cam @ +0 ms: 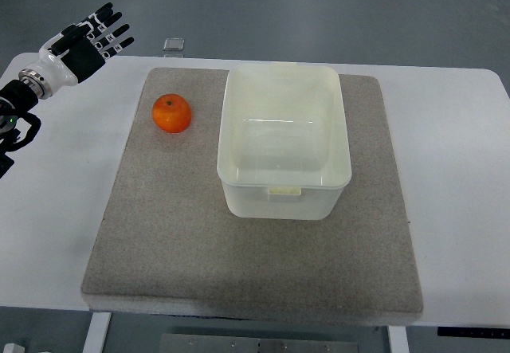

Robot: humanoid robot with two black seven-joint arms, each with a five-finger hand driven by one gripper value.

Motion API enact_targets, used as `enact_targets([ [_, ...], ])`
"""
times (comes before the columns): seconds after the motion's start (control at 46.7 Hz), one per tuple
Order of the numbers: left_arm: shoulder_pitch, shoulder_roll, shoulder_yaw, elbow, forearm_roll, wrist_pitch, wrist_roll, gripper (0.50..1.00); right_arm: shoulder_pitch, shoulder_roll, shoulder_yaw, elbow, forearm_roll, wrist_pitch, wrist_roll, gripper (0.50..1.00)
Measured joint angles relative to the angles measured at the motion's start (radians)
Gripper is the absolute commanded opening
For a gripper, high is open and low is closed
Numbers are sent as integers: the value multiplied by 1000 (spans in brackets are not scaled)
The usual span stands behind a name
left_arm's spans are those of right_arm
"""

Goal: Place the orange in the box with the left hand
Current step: 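Move the open left hand forward toward the orange beside the box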

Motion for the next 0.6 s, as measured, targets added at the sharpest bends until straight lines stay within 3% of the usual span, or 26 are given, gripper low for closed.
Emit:
enact_targets([
  [0.599,-20,0,-2,9,0,18,-11,994,0,0,0,0,0,0,0,932],
])
